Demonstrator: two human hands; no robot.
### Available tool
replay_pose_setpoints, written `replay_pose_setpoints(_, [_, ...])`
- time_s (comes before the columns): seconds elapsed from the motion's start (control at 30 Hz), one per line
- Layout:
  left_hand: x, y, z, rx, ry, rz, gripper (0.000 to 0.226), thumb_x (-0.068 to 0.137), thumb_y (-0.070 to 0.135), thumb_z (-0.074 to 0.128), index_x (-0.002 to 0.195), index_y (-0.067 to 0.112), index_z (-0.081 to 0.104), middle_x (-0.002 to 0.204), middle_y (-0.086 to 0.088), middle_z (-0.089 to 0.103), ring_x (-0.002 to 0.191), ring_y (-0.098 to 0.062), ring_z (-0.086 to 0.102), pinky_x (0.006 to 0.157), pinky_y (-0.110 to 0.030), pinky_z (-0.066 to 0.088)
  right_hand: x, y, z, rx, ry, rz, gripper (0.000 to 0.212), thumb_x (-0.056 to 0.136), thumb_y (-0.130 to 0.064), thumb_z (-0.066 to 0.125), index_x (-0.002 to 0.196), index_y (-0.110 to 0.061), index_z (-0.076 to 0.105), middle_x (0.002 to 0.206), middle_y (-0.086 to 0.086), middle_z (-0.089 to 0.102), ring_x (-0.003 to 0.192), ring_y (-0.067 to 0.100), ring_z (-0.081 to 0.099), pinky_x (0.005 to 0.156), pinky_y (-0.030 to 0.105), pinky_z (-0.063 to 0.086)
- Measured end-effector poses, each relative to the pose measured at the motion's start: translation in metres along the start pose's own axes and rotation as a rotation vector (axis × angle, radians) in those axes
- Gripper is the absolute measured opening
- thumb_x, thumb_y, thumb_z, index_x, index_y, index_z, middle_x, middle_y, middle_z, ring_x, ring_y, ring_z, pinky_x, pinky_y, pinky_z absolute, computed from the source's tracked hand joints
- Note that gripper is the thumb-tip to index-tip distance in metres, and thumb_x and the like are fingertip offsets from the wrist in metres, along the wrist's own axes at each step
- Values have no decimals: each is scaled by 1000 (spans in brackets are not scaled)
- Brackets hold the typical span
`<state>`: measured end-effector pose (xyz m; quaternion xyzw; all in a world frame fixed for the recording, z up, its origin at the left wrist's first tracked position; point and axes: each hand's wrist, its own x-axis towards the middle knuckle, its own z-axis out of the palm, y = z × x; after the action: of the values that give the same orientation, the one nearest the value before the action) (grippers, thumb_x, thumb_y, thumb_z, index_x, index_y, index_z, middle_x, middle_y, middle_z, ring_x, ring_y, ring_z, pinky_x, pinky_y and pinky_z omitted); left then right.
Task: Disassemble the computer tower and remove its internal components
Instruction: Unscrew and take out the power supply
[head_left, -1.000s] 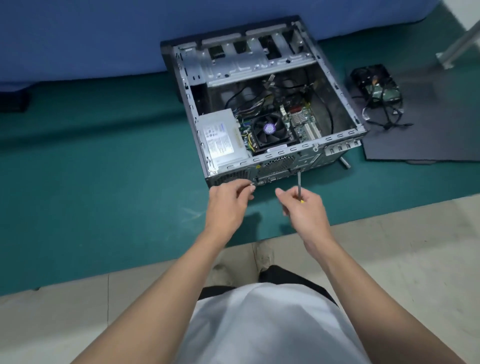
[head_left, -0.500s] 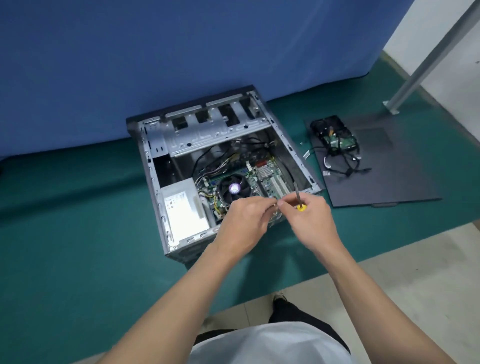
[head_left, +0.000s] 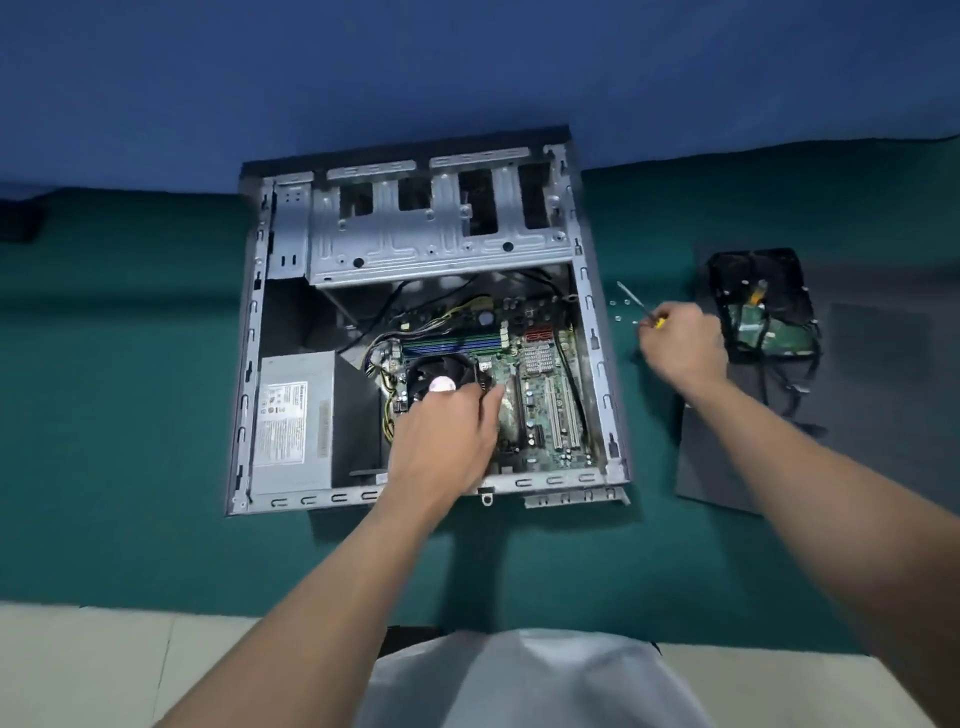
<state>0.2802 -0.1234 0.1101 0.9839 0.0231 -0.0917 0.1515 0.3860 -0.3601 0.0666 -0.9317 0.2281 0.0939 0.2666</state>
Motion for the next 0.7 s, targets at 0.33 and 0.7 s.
replay_pose_setpoints(0.33, [2, 0, -1, -34, 0, -85, 45, 100, 50, 28, 68, 22, 44, 56, -3, 54, 56, -30, 53, 53, -33, 36, 53, -2, 34, -351, -30, -112, 26, 82, -15, 55, 104, -12, 68, 107, 22, 63, 97, 43, 60, 83, 42, 48])
replay_pose_setpoints(0.7, [2, -3, 4, -4, 19, -25, 47, 99, 49, 31, 65, 20, 46, 51, 5, 42, 51, -24, 41, 51, -32, 32, 29, 9, 1, -6, -80, -63, 31, 87, -17, 54, 115, -6, 54, 112, 23, 60, 103, 42, 55, 85, 37, 44])
